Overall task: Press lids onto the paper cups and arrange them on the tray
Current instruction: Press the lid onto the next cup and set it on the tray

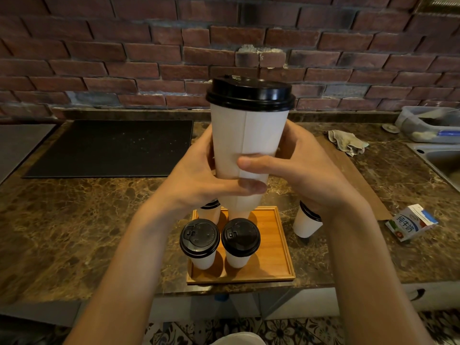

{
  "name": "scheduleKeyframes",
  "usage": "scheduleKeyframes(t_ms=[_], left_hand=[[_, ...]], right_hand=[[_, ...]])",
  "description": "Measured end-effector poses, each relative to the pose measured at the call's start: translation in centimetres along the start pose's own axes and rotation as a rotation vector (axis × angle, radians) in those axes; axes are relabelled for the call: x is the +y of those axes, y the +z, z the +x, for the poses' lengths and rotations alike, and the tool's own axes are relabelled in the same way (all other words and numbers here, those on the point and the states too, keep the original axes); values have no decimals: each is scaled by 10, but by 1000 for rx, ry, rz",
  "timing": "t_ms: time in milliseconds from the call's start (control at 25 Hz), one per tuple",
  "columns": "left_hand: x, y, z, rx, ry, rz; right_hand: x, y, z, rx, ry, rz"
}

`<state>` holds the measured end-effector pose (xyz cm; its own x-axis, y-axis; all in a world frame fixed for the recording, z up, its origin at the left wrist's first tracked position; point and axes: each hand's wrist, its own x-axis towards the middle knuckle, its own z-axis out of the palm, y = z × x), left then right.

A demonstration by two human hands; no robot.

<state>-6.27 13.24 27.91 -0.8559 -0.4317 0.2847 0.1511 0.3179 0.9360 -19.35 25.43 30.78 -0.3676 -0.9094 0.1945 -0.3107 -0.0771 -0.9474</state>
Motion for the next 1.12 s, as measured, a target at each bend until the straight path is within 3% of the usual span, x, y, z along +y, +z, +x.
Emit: scheduleKeyframes(t_ms=[760, 1120], left_hand=[[-18, 18, 14, 241, 52, 47], [-17, 14, 15, 206, 32, 65]], right_hand=[[5, 21, 9, 272, 6, -145], [4, 20, 10, 268, -14, -96]])
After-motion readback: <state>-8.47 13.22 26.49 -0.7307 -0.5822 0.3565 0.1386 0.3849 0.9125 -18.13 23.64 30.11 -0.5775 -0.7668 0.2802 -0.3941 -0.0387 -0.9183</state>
